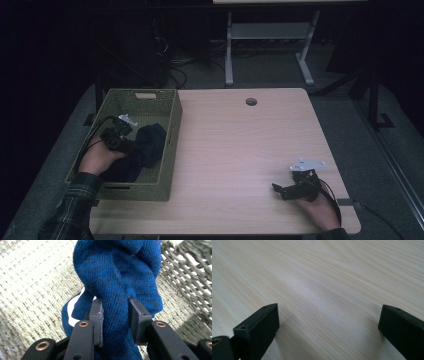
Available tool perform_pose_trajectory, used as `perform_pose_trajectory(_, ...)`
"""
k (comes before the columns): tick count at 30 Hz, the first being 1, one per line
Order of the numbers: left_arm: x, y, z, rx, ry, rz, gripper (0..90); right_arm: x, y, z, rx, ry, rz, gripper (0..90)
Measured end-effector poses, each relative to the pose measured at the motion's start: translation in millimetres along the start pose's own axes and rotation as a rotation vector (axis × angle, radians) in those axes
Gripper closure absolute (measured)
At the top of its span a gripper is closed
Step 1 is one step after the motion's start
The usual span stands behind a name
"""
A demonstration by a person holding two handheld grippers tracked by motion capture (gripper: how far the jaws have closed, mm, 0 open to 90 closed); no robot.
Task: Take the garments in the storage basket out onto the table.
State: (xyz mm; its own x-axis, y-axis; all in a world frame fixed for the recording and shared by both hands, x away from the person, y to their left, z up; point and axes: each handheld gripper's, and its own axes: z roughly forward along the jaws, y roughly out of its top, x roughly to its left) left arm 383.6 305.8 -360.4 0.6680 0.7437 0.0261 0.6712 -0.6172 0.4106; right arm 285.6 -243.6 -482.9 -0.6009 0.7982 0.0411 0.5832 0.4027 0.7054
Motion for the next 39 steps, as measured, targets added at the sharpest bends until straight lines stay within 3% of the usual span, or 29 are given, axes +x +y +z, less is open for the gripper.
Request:
perform_pose_trajectory(11, -1.3, 7.8, -29.1, -0.012, -0.01, 0.009, 67.8, 0.0, 0.0, 0.0, 0.0, 0.0, 0.001, 2.9)
perform_pose_trajectory(20, 0.4, 9.6, -55.6, -0.054, -0.008, 0.004, 67.8, 0.0, 0.0, 0.0, 0.0, 0.0, 0.001, 2.9)
perform_pose_trajectory(39, -5.2, 25.5, -99.9, -0.093, 0.004, 0.04, 68.0, 0.0, 0.0, 0.1, -0.001, -0.001, 0.0, 2.9)
